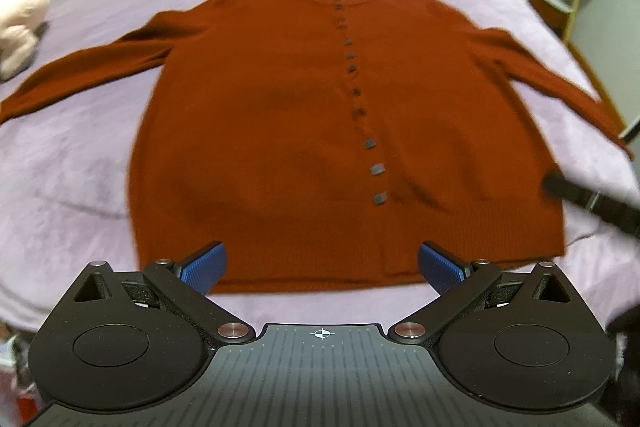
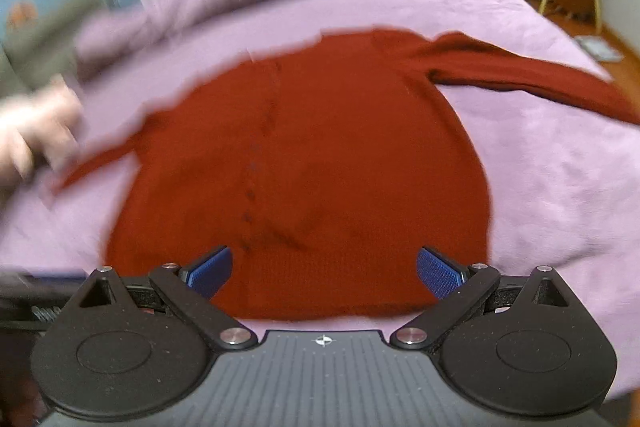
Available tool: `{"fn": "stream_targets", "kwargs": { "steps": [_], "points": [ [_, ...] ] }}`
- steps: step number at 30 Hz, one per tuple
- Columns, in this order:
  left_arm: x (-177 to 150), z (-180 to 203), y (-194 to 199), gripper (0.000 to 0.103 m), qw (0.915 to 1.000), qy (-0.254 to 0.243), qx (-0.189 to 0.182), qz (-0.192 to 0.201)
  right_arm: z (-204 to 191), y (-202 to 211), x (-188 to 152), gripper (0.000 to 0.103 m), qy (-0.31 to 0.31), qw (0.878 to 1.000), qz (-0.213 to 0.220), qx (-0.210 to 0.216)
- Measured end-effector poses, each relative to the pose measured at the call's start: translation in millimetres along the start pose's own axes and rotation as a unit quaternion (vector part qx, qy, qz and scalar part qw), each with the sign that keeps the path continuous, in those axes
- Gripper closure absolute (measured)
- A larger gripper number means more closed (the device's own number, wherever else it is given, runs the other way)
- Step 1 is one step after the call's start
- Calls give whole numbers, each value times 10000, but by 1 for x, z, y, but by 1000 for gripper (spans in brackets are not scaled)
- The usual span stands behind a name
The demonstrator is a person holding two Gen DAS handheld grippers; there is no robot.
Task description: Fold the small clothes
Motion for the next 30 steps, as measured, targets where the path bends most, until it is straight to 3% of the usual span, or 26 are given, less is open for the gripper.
{"fn": "stream_targets", "kwargs": {
  "steps": [3, 5, 7, 9, 12, 14, 17, 19, 21, 22, 23, 24, 26, 27, 28, 30],
  "points": [
    [12, -4, -7, 0, 9992, 143, -347, 98, 47, 9, 11, 4, -391, 9914, 1157, 475],
    [24, -6, -13, 0, 9978, 314, -575, 65, 87, 11, 26, 4, -675, 9833, 1674, 215],
    [38, -8, -17, 0, 9956, 613, -699, 147, 135, 8, 46, 4, -1201, 9764, 1792, -96],
    [52, -9, -22, 0, 9938, 801, -716, 283, 197, 2, 64, 5, -2132, 9604, 1751, -390],
    [71, -4, -30, 0, 9934, 815, -718, 371, 281, -7, 76, 34, -3435, 9194, 1869, -428],
    [82, -1, -38, 0, 9935, 792, -734, 362, 328, -14, 75, 37, -4234, 8831, 1979, -400],
    [92, 3, -52, 0, 9939, 708, -804, 248, 374, -28, 72, 56, -5019, 8387, 2082, -352],
    [95, 6, -58, 2, 9938, 684, -857, 188, 390, -42, 72, 62, -5363, 8144, 2208, -219],
    [98, 8, -66, 8, 9933, 665, -937, 104, 402, -53, 74, 65, -5525, 7998, 2348, -46],
    [100, 9, -69, 9, 9927, 672, -994, 81, 407, -56, 75, 67, -5550, 7966, 2398, 19],
    [101, 9, -71, 10, 9919, 687, -1069, 78, 411, -60, 81, 76, -5560, 7956, 2402, 102],
    [102, 9, -72, 11, 9908, 701, -1158, 88, 415, -62, 88, 94, -5584, 7949, 2373, 108],
    [108, 11, -74, 11, 9877, 673, -1409, 124, 420, -66, 99, 98, -5555, 8002, 2260, -49],
    [112, 12, -74, 12, 9859, 654, -1535, 155, 415, -62, 106, 98, -5383, 8106, 2298, -203],
    [118, 14, -74, 13, 9836, 627, -1679, 200, 402, -55, 116, 98, -5049, 8286, 2381, -418],
    [130, 18, -72, 14, 9769, 587, -2021, 375, 354, -41, 147, 98, -3875, 8802, 2617, -816]
  ]
}}
Point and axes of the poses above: each gripper's, at about its wrist camera, not at the fingertips, and y roughly against the way its jaws point, z to its right, x to its top, the point moved 3 cm from there along -y, roughly the way its jaws point, and after that the axes turned 9 degrees about -z, right-handed, at the moved point
